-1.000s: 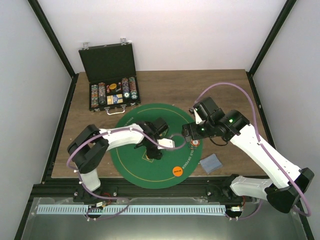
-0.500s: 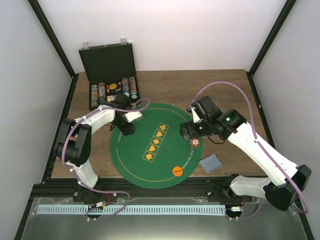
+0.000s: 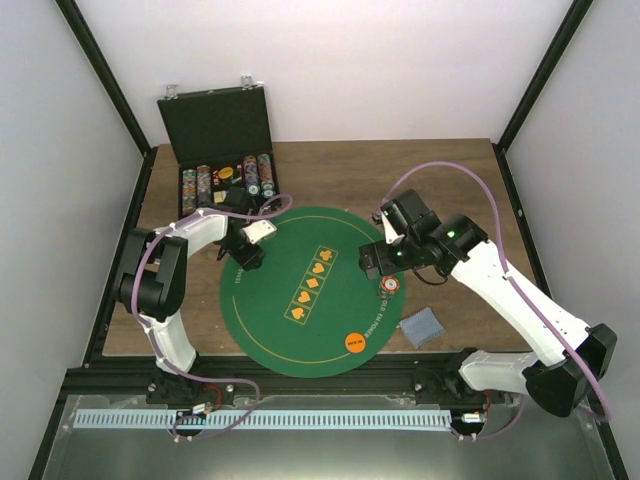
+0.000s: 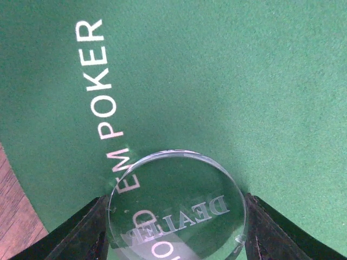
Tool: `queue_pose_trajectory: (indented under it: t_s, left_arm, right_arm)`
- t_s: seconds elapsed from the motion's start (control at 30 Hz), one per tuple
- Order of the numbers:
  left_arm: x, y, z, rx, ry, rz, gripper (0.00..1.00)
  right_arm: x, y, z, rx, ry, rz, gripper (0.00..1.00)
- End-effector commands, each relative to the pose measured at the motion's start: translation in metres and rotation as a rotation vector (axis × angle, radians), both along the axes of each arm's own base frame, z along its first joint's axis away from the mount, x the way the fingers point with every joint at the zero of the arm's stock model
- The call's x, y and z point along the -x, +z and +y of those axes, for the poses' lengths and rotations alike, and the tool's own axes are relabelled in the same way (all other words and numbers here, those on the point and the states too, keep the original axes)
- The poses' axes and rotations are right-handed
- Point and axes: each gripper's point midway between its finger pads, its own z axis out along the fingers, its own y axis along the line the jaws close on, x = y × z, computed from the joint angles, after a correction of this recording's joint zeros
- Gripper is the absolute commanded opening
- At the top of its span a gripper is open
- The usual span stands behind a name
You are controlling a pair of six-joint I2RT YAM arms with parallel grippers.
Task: Distribute texas hold em gaming equipment
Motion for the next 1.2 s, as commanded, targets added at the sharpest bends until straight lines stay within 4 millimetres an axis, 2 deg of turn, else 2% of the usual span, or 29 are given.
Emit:
queue_pose_trajectory:
  t_s: [0.0,0.17,0.3,0.47,0.7,0.83,1.03,1.17]
  left_arm:
    - [0.000,0.005,-0.005,0.027,0.006,-0.009,0.57]
    - [0.000,0.025,-0.012,0.074,0.008,-0.040,0.73]
    - [0.001,0.045,-0.018,0.116,0.002,-0.054,0.77]
    - [0.007,0.065,-0.020,0.144,0.001,-0.073,0.82]
    - [0.024,0.084,-0.021,0.185,0.003,-0.075,0.86]
    - [0.031,0.091,-0.020,0.196,0.012,-0.075,0.86]
    - [0.036,0.096,-0.022,0.220,0.042,-0.064,0.87]
    - [0.035,0.100,-0.023,0.229,0.054,-0.075,0.87]
  right_arm:
    - [-0.010,0.010,-0.004,-0.012,-0.017,-0.030,0.98]
    - [-0.017,0.009,-0.018,-0.019,-0.063,-0.039,1.00]
    - [-0.024,0.004,-0.028,-0.043,-0.091,-0.037,1.00]
    - [-0.020,-0.017,-0.023,-0.056,-0.058,0.050,1.00]
    - [-0.011,-0.050,-0.018,-0.056,-0.033,0.143,1.00]
    - [-0.011,-0.061,-0.018,-0.041,-0.044,0.169,1.00]
    - [-0.018,-0.057,-0.032,0.002,-0.143,0.142,1.00]
    - [-0.025,-0.046,-0.046,0.040,-0.214,0.079,1.00]
